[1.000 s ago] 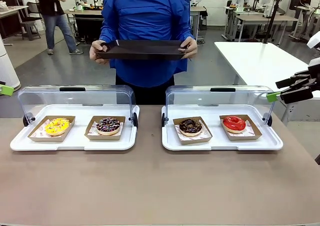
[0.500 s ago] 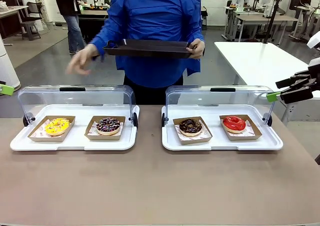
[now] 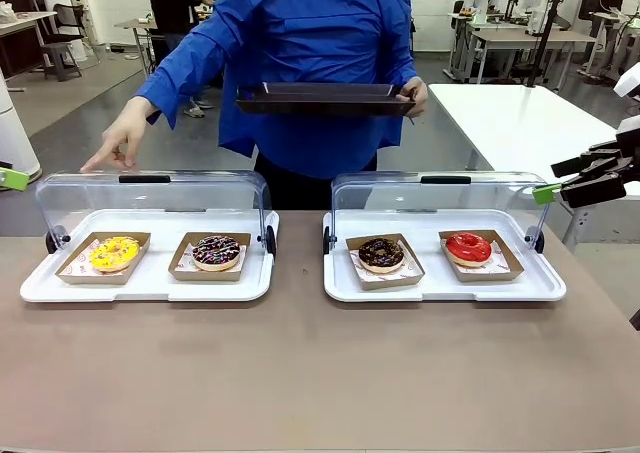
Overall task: Provide the desired donut to the person.
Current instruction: Pick up and lift the Paper togo box containing the Donut pointed at by the person.
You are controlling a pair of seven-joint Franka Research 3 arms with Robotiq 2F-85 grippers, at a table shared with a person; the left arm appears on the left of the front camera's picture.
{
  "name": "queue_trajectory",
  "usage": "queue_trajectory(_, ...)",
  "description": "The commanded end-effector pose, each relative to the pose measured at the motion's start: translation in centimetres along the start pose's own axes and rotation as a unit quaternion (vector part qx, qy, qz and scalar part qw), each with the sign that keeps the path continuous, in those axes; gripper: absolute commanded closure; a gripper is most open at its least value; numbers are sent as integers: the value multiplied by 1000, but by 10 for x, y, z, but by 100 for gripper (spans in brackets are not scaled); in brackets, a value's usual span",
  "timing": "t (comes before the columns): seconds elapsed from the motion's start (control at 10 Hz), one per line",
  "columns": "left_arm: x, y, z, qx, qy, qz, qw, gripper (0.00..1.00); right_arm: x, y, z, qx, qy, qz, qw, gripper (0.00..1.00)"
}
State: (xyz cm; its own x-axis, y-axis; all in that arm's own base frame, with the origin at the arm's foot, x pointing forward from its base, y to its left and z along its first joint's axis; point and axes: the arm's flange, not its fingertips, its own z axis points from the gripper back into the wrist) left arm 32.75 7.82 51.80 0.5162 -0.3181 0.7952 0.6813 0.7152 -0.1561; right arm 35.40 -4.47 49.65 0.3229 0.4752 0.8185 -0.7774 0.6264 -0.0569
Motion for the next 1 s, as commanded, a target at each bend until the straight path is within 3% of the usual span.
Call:
queue_trajectory(0.0,0,2,0,0,-4,-2,1000,0,-3,-2,0,3,-5,5,1000,0)
queue_trajectory(0.9,0,2,0,0,-4,-2,1000,0,-3,-2,0,3,-5,5,1000,0)
